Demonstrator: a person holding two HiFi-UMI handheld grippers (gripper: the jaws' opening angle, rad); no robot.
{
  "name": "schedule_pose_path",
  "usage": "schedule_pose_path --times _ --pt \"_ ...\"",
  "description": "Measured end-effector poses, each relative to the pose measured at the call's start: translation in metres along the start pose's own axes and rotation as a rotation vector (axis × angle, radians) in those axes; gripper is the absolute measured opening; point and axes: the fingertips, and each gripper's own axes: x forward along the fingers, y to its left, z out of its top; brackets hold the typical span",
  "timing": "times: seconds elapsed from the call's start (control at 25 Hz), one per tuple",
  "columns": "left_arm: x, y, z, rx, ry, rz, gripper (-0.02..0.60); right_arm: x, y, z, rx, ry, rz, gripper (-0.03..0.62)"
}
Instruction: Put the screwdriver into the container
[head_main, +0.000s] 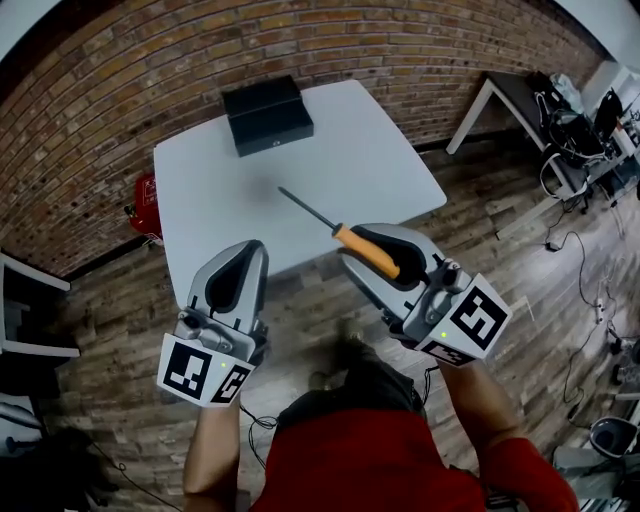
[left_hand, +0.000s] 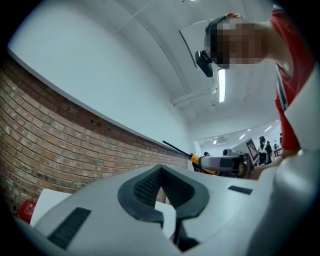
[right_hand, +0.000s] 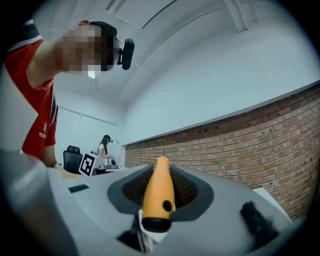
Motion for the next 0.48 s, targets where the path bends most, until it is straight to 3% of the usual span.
schedule_pose_path --times 0.48 --pt "0.09 0.054 -0.015 0.009 0.002 0.081 0.012 0.047 -0.1 -0.009 -0.009 -0.003 0.119 0.115"
